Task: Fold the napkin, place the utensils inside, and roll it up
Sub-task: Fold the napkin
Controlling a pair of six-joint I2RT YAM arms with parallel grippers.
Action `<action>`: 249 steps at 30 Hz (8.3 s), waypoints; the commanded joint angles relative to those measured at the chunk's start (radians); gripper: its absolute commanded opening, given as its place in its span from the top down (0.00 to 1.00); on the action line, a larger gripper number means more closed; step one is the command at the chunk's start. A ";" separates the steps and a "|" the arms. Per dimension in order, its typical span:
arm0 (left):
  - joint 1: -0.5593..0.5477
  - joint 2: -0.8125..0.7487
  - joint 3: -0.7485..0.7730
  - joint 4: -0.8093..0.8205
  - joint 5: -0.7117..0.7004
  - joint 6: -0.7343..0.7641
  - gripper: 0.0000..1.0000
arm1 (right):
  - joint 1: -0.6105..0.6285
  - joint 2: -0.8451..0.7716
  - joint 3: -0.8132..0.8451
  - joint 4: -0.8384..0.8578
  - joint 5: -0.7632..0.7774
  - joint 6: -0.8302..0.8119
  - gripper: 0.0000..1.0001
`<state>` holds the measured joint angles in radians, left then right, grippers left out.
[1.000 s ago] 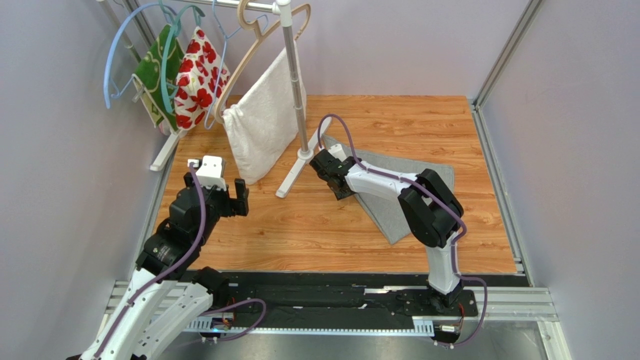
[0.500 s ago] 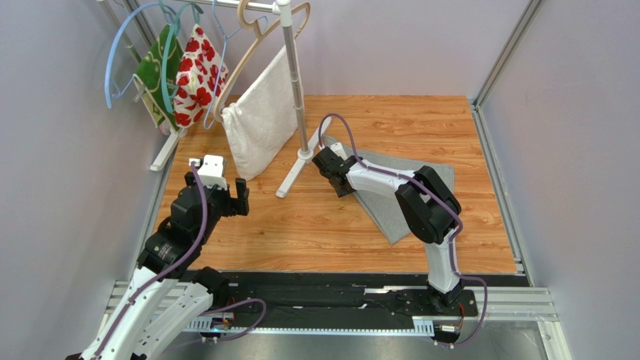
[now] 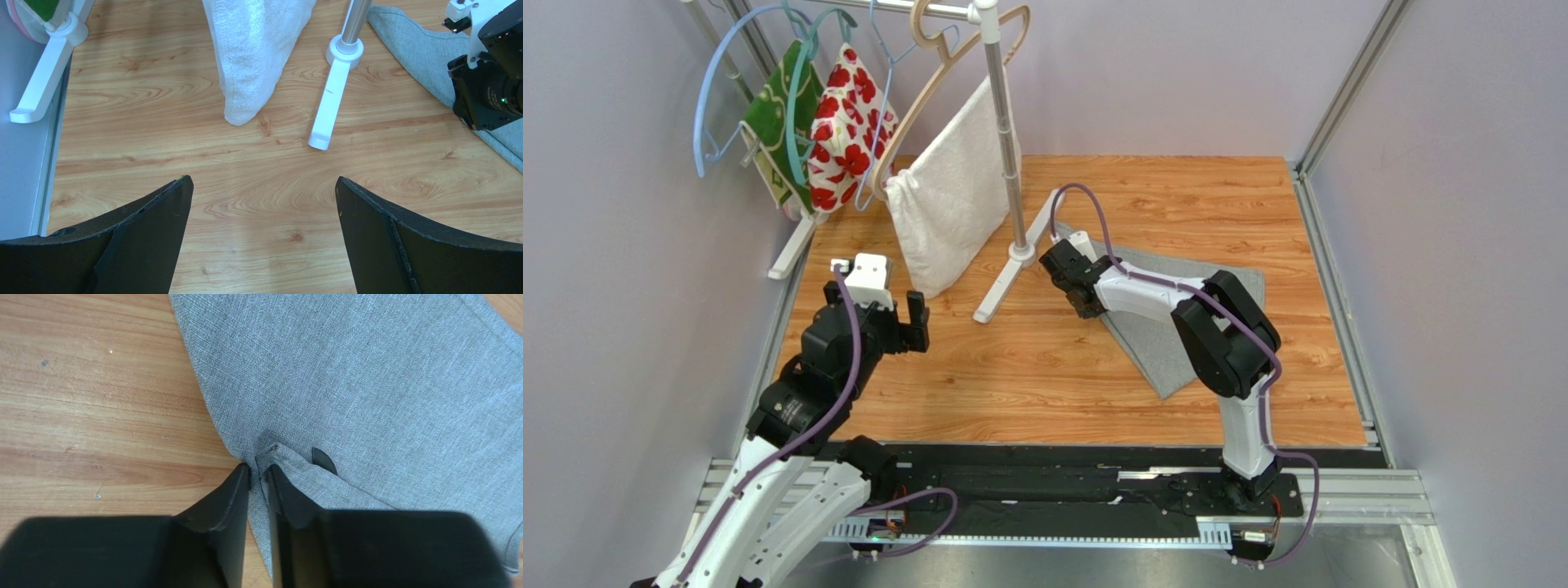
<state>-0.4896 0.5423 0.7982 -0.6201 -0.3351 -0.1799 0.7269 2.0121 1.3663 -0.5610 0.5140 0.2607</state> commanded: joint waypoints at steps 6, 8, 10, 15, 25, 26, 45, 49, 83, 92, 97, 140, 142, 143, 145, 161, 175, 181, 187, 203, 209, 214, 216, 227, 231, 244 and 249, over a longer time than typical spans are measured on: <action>-0.001 -0.008 0.007 0.008 -0.005 -0.003 0.05 | -0.017 -0.025 -0.094 -0.023 -0.063 0.009 1.00; -0.001 -0.010 0.007 0.010 -0.004 -0.001 0.04 | -0.014 -0.058 -0.152 -0.028 -0.071 0.017 1.00; -0.001 -0.015 0.007 0.010 -0.002 -0.001 0.05 | -0.004 -0.116 -0.199 -0.036 -0.072 0.029 1.00; -0.001 -0.021 0.007 0.011 0.004 -0.003 0.05 | 0.055 -0.243 -0.329 -0.098 -0.123 0.089 1.00; -0.001 -0.041 0.007 0.011 0.022 -0.006 0.05 | 0.187 -0.343 -0.400 -0.346 -0.081 0.305 1.00; -0.001 -0.044 0.007 0.013 0.022 -0.006 0.05 | 0.198 -0.349 -0.406 -0.352 -0.083 0.314 1.00; -0.001 -0.064 0.004 0.014 0.011 -0.006 0.04 | 0.330 -0.040 0.195 -0.237 -0.054 0.157 0.60; -0.001 -0.062 0.004 0.016 0.016 -0.006 0.04 | 0.330 0.010 0.200 -0.157 -0.063 0.146 0.60; -0.001 -0.045 0.003 0.017 0.013 -0.003 0.04 | 0.315 0.142 0.165 -0.057 -0.089 0.109 0.87; -0.001 -0.047 0.004 0.017 0.013 -0.003 0.04 | 0.313 0.165 0.206 0.006 -0.126 0.071 1.00; -0.001 -0.048 0.003 0.017 0.013 -0.003 0.04 | 0.327 0.188 0.304 0.027 -0.158 0.055 1.00; -0.024 -0.065 0.003 0.013 0.015 -0.007 0.04 | 0.292 -0.908 -0.424 -0.977 0.184 1.028 1.00; -0.026 -0.067 0.002 0.013 0.013 -0.007 0.04 | 0.292 -0.924 -0.437 -1.002 0.185 1.054 1.00; -0.026 -0.068 0.001 0.014 0.013 -0.007 0.04 | 0.290 -0.932 -0.455 -1.025 0.188 1.068 1.00; -0.026 -0.068 0.001 0.014 0.013 -0.007 0.04 | 0.292 -0.960 -0.475 -1.033 0.198 1.086 1.00; -0.043 -0.059 0.006 0.014 0.036 -0.006 0.05 | 0.276 -0.678 -0.493 -1.094 0.248 1.201 1.00; -0.064 -0.050 0.006 0.011 0.038 -0.006 0.04 | 0.276 -0.579 -0.503 -1.103 0.212 1.212 1.00; -0.073 -0.048 0.004 0.011 0.036 -0.006 0.05 | 0.278 -0.487 -0.510 -1.105 0.172 1.197 1.00; -0.079 -0.038 0.004 0.011 0.036 -0.006 0.04 | 0.284 -0.450 -0.497 -1.106 0.162 1.187 1.00; -0.092 -0.013 0.004 0.011 0.039 -0.004 0.05 | 0.276 -0.434 -0.487 -1.105 0.156 1.143 1.00; -0.095 0.021 0.024 0.017 0.090 -0.004 0.05 | 0.276 -0.571 -0.412 -1.105 0.182 1.108 0.27; -0.096 0.093 0.059 0.017 0.131 -0.039 0.09 | 0.275 -0.650 -0.345 -1.100 0.215 1.083 0.24; -0.096 0.126 0.075 0.019 0.175 -0.076 0.10 | 0.266 -0.653 -0.346 -1.044 0.221 1.030 0.23; -0.263 0.464 0.001 0.357 0.401 -0.354 0.15 | -0.055 -1.022 -0.591 -0.524 -0.008 0.695 0.23; -0.293 0.594 -0.031 0.523 0.478 -0.417 0.18 | -0.263 -1.121 -0.659 -0.412 -0.142 0.574 0.21; -0.334 0.927 0.042 0.715 0.558 -0.472 0.22 | -0.797 -1.070 -0.835 -0.159 -0.483 0.428 0.18; -0.323 0.880 0.053 0.625 0.438 -0.411 0.21 | -0.797 -0.992 -0.889 -0.063 -0.572 0.456 0.18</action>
<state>-0.8188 1.4799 0.7986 0.0174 0.1738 -0.6296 -0.0666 0.9745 0.5076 -0.7483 0.0593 0.7277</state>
